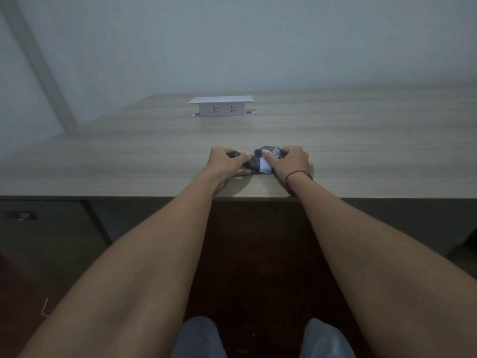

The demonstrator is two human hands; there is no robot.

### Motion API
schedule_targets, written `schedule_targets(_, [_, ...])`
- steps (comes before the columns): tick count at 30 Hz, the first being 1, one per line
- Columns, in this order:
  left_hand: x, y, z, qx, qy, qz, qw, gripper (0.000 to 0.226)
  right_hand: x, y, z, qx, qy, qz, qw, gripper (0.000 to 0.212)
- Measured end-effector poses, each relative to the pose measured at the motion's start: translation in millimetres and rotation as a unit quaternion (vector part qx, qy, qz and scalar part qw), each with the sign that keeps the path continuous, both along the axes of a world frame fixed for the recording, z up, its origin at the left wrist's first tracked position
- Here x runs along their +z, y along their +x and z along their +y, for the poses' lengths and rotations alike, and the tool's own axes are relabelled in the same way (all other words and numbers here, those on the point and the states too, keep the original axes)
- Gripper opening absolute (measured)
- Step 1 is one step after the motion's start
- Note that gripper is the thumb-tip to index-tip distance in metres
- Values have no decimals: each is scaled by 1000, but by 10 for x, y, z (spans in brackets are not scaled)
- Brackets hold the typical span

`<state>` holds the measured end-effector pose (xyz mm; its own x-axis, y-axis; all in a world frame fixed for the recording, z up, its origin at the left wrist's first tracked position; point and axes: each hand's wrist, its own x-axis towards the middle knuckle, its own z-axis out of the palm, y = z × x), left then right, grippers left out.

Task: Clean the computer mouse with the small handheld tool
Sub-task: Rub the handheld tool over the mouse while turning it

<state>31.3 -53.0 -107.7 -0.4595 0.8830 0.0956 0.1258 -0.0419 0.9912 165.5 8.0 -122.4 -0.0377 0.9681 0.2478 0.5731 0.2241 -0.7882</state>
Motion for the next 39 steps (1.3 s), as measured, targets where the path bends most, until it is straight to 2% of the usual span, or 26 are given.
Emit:
schedule_targets(3, [-20,28,47,38,11,12,999,7,15,16,-29,0,-4,5,1000,52])
schedule_targets(8, [-52,18,211,133,-9,39,990,11,-8,56,-32,21,-16,33,999,69])
schedule_targets(13, [-9,-30,220,190,-14,138,972,23,-25,110,-4,44,-15,28,999,61])
schedule_targets(16, [70,-86,164,198,26,148,969,29,-3,98,-6,59,-7,-29,998,56])
schedule_targets(19, [160,-188,145,212,65,101,970,36,47,91,-73,65,-13,-73,995,74])
schedule_targets(22, [291,-171,107,216,90,84,969,27,43,101,-61,60,-7,-77,995,78])
schedule_targets(27, [301,9,129,190,121,158,961,12,37,95,-30,103,-16,-66,992,67])
schedule_targets(30, [228,75,165,168,79,258,948,20,11,103,9,125,-24,-54,990,70])
schedule_targets(33, [189,13,141,179,40,312,932,21,2,137,55,141,-34,-36,989,76])
schedule_targets(36, [123,-104,88,186,12,337,923,17,8,147,101,167,-43,-33,984,73])
schedule_targets(39, [121,-160,71,191,38,299,934,22,51,163,131,206,-56,-44,976,72])
